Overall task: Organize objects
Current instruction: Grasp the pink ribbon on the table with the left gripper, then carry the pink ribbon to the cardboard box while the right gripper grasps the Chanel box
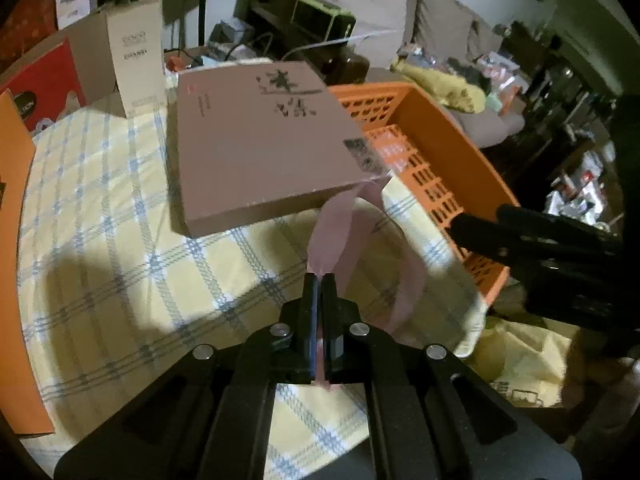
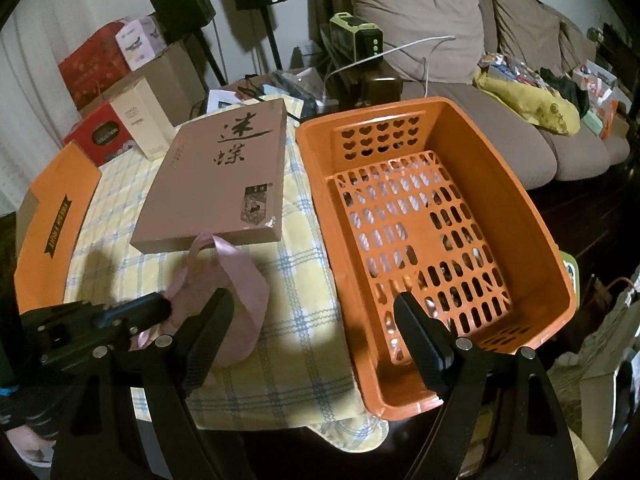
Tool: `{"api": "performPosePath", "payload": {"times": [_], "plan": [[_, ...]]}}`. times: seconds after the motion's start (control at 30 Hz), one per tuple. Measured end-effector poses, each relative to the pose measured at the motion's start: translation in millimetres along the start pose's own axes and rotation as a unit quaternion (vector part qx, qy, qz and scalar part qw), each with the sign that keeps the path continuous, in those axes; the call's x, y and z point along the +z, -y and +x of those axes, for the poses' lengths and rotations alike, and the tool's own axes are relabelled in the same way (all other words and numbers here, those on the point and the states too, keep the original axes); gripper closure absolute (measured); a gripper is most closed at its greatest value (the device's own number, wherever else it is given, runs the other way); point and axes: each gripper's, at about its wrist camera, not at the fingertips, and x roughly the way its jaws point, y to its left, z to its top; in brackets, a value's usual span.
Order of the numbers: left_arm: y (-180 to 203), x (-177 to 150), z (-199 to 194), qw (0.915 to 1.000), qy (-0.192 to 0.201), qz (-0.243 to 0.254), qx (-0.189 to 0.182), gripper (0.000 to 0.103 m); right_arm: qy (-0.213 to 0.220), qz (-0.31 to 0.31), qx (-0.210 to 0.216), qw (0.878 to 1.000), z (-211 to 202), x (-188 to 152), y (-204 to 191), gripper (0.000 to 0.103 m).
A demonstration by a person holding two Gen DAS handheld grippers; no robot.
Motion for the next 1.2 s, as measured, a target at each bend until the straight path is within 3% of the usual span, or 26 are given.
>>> {"api": "performPosePath", "payload": {"times": [0.13,0.43,0.73,1.2], "plan": [[-7.3,8.7,-28.2,0.9995,0.018,-0.014,-0.021,0.101,0.006,-0.006,0.003,1.000,-5.3,5.0,-5.9,0.020],[-32.8,32.4,-105.2,0.9963,0.076,-0.029,-0.028,0.101,0.026,-0.029,0.025,0.999,-22.0,28.4,-30.0,0.020],[-88.8,49.7,-169.9,0.9913,0.115,-0.061,0.018,0.101,0.055,-0.075,0.049,0.995,-28.3,69.3,-81.9,0.020],[-173.7,40.9,-215.1,0.9784,0.150,-0.127,0.065,0.101,0.089,-0.120,0.060,0.987,-2.9,131.0,-171.0,0.020]]}}
